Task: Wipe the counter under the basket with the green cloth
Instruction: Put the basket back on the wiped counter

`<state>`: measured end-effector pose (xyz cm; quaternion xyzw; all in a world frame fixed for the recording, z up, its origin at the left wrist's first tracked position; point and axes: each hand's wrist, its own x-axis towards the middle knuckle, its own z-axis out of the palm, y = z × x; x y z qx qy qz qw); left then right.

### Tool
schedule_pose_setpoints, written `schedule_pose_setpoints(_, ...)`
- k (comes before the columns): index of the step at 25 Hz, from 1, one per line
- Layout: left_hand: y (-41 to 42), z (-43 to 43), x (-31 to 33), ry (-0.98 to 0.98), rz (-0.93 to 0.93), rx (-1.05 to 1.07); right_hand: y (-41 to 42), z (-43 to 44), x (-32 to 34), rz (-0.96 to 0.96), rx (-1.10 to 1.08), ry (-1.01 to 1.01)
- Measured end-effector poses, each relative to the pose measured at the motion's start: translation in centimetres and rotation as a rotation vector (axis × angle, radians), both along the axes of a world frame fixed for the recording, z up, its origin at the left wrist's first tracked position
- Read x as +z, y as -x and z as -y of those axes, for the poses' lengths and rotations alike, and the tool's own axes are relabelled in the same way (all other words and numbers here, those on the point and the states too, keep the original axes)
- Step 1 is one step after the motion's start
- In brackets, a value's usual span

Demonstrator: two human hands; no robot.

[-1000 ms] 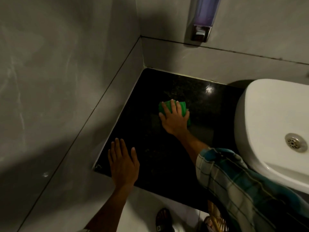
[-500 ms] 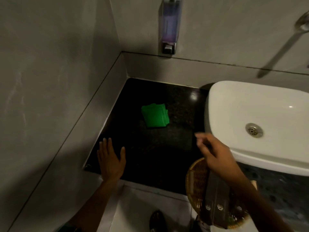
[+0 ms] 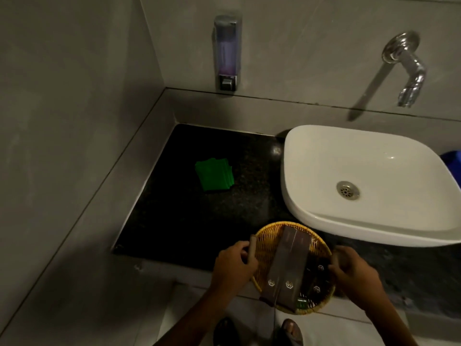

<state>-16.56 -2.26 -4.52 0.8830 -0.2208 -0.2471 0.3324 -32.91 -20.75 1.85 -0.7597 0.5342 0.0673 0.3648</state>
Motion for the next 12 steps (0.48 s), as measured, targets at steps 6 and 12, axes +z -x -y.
schedule_pose_setpoints(6, -7.9, -6.3, 1.3, -0.002, 0.083, 0.26, -8.6, -3.5, 0.0, 0.194, 0.214, -0.017)
schedule_pose_setpoints(12, -14.5, -10.8, 1.7, -0.069, 0.113, 0.351, -18.4, -6.8, -2.4, 0.287, 0.31, -0.051)
